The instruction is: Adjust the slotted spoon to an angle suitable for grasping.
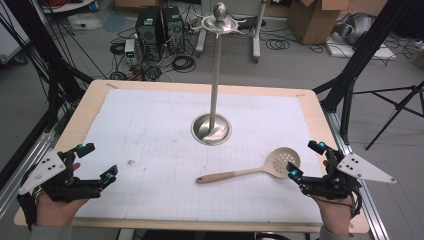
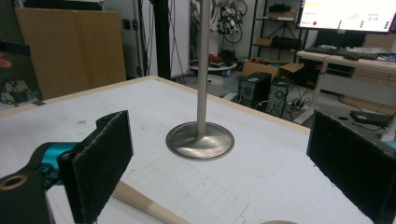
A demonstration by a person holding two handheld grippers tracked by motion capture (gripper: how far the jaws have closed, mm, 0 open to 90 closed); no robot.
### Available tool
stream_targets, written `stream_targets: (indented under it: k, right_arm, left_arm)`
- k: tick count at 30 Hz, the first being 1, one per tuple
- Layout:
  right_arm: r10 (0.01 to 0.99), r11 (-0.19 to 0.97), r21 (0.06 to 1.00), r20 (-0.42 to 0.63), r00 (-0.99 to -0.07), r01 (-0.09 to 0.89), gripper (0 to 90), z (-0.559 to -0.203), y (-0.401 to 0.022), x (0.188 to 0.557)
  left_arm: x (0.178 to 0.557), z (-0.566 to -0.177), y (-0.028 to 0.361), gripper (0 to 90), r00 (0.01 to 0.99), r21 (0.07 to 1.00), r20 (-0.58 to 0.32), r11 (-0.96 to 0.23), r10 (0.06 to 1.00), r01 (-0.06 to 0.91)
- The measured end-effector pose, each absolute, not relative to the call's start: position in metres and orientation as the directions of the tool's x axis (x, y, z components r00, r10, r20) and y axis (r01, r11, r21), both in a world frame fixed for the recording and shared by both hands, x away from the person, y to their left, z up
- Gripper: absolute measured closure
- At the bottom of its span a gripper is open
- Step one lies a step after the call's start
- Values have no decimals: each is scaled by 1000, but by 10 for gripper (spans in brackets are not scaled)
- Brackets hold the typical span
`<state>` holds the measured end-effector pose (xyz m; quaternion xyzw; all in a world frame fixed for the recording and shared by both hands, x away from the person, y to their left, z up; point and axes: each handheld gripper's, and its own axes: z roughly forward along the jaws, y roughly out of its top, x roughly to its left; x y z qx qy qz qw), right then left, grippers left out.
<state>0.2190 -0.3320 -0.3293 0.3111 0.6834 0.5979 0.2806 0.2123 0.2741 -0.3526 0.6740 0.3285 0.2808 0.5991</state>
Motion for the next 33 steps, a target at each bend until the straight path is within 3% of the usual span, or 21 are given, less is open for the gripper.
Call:
stream_targets:
  k: [15,26,30,33]
  right_arm:
    - [707,85,984,51,-706,156,67,-342,-319,232]
    - [648,139,969,68,-759,206,275,-359,-304,245]
    - [631,190,957,53,-774,221,410,-365,-296,250]
    - [631,208,952,46,-774,226,460,-368,-294,251]
  left_arm:
    - [215,-357,271,21,644,993,-22,-58,764,102]
    - [215,-360,270,20,640,993,-23,-56,768,103]
    - [215,-362,270,21,640,993,-22,-59,768,105]
    - [215,-363,270,21,639,992,-23,-61,769,109]
